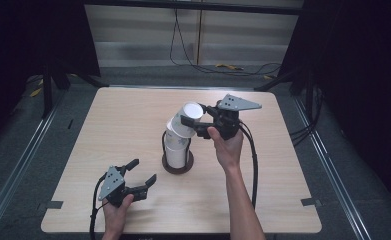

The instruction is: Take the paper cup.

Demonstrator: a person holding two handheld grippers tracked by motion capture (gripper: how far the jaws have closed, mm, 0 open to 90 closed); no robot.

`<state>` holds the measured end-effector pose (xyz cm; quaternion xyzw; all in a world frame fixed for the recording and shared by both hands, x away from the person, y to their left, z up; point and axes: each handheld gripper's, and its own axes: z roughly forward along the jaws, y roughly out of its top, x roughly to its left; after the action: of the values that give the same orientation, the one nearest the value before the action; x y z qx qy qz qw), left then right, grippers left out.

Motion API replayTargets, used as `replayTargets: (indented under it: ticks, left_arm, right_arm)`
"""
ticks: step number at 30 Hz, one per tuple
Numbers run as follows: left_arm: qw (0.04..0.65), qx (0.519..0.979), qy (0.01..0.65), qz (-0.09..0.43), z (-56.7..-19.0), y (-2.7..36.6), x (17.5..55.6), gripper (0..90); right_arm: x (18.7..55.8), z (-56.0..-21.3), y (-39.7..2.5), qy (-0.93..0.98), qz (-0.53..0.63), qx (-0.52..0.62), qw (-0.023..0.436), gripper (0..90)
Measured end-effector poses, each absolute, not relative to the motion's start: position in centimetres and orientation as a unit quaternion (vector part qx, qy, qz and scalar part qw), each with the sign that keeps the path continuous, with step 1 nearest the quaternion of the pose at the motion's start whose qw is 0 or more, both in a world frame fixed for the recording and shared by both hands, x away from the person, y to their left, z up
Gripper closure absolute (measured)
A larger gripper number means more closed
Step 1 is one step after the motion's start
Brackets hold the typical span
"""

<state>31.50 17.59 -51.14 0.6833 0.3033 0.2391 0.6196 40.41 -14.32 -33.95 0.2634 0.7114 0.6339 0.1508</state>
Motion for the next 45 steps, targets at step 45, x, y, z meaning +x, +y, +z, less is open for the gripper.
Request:
replayTargets:
  ticks: [45]
  left_arm:
    - [0.628, 0.703, 0.282, 0.178, -49.2, 16.0, 31.8, 18.7]
  right_arm:
    - [35.9, -39.1, -20.0, 0.713, 0.631, 0.276, 0.132, 36.6]
